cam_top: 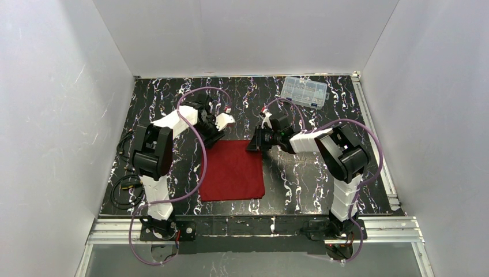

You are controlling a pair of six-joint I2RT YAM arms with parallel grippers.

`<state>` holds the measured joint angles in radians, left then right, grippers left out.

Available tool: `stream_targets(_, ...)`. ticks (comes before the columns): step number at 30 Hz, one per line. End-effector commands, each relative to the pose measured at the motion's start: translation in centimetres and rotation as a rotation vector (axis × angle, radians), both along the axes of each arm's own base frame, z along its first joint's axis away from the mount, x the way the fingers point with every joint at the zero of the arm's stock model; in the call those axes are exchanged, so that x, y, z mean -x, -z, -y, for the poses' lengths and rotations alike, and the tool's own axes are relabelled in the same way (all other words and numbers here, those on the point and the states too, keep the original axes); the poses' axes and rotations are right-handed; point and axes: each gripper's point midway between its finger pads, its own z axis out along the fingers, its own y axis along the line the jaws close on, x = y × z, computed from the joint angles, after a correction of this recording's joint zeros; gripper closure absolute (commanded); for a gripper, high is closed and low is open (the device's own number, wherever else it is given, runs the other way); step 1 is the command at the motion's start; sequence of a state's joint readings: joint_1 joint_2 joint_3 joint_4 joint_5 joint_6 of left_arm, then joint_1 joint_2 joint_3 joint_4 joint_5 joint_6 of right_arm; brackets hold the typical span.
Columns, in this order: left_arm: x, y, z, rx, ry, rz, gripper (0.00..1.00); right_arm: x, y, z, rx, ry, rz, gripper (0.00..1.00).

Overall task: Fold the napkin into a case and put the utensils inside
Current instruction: Smooth out the lower triangle-folded napkin at the center of the board.

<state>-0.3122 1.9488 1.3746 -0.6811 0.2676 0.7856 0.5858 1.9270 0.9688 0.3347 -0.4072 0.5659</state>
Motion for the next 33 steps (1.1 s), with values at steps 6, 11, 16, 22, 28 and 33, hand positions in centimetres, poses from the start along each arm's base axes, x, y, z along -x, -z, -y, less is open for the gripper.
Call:
stream_targets(6,-4.0,-1.9,-2.1,-0.092,0.006,0.214,0.55,1.2,3.7,1.8,0.05,0.011,-0.039,0.78)
stream_targets(11,-4.2,-1.3,-2.9,-0.119,-0.008,0.223,0.57,1.7,4.0,2.0,0.047,0.01,-0.045,0.78)
stream_targets(16,-3.7,-0.6,-3.5,-0.133,0.008,0.24,0.57,1.4,3.6,1.9,0.036,0.017,-0.037,0.78)
stream_targets(22,-7.1,-4.3,-5.4,-0.133,-0.081,0.337,0.55,0.9,2.8,1.7,0.026,0.028,-0.023,0.78)
stream_targets(28,-9.0,-9.2,-6.1,-0.038,-0.194,0.34,0.53,1.0,2.8,1.7,0.023,0.031,-0.028,0.77)
stream_targets(33,-3.7,-8.9,-1.8,0.173,-0.181,0.122,0.52,1.1,2.9,1.5,0.012,0.032,-0.034,0.77)
